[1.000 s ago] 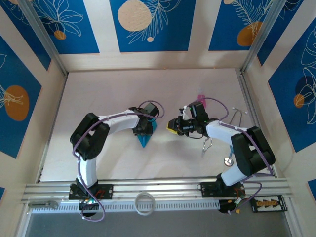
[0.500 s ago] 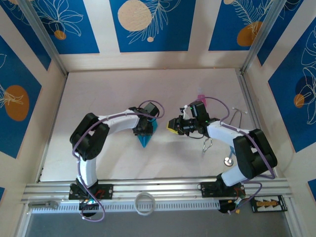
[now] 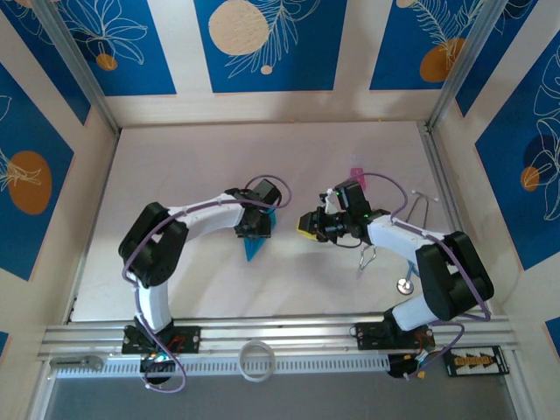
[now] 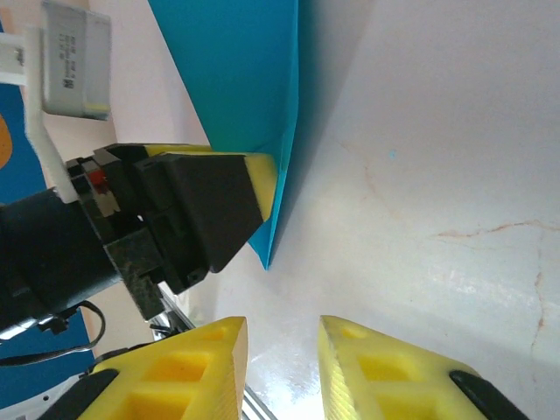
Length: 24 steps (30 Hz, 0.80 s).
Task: Fold a paper plane with a square sheet of paper (pick it up from the middle)
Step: Move the paper plane to the center of the table, then reset both arms
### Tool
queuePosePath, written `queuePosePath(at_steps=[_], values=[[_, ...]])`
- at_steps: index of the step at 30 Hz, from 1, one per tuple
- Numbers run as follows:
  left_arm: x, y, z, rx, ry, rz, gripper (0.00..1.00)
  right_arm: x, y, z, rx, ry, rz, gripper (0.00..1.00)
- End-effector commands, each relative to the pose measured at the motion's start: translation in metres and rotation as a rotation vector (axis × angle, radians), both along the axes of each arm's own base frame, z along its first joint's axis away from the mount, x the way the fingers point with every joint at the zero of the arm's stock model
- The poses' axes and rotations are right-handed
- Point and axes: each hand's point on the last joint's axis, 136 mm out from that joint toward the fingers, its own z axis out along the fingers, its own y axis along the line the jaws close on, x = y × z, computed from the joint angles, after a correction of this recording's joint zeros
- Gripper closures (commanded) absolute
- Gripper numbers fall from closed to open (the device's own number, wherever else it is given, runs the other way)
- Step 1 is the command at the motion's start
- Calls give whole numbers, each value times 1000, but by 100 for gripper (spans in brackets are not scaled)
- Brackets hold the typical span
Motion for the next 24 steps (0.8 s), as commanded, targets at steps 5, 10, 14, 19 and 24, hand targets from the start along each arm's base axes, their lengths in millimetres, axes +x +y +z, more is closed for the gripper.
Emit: queuePosePath(at_steps=[5, 10, 14, 19, 24], values=[[-2, 2, 21, -26, -31, 9, 50, 2, 1, 12, -14, -29, 7, 72], [0, -6, 42, -100, -75, 4, 49, 2, 2, 11, -16, -28, 6, 71], [2, 0, 67, -142, -167, 5, 43, 3, 10, 10, -8, -19, 26, 71], [2, 20, 93, -164, -275, 21, 40, 7, 22, 3, -24, -2, 41, 70], [3, 56, 113, -136, -397, 31, 35, 14, 10, 3, -162, -46, 5, 68]])
